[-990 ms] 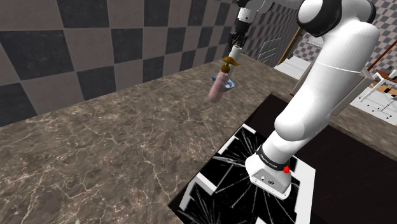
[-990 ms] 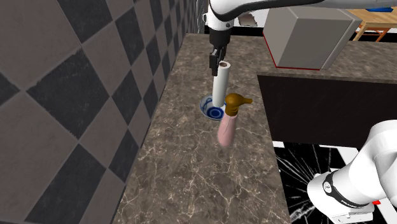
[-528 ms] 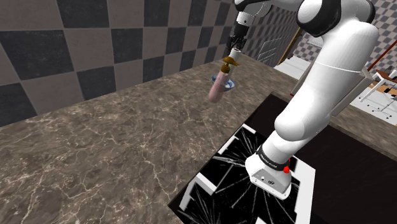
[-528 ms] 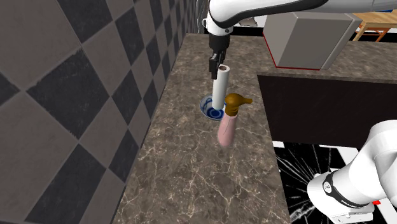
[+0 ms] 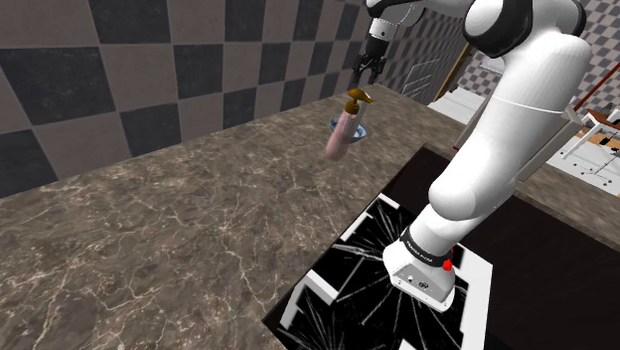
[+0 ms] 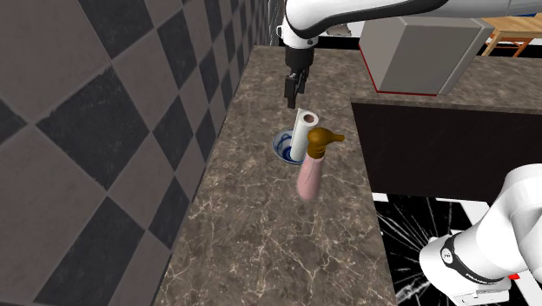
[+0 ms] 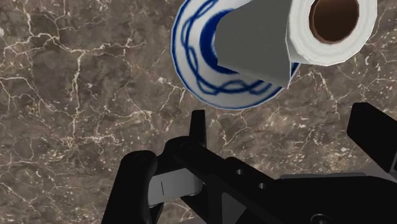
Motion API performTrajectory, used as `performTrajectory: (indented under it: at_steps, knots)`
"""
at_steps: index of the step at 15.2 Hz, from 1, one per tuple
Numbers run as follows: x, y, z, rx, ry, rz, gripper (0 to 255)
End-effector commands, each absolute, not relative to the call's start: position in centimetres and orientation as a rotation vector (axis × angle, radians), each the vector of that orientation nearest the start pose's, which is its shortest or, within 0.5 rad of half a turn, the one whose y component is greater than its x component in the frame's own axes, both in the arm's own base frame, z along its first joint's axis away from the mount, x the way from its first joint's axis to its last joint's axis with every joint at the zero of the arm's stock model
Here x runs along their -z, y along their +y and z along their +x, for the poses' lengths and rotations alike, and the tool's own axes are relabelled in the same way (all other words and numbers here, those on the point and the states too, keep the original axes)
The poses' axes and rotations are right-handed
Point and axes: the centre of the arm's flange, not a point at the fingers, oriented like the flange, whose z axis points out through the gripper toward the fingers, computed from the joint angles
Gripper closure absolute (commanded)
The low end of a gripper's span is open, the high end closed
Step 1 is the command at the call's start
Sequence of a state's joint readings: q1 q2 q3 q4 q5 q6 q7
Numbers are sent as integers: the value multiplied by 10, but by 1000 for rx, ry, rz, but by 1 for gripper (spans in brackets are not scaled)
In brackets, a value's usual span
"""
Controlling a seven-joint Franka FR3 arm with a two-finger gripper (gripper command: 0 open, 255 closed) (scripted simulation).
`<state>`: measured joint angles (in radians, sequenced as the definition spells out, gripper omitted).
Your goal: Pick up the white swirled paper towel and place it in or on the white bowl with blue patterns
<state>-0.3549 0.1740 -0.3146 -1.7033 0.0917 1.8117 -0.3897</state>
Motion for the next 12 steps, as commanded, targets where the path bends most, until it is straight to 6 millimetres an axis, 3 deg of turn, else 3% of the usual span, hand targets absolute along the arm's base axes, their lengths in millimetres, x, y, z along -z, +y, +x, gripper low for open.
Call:
performTrajectory:
  at_steps: [1, 5, 12]
  knots:
    - [-485, -362, 487, -48, 463, -3048, 0]
    - [-535, -365, 488, -48, 463, -3048, 0]
    - [-535, -365, 488, -48, 463, -3048, 0]
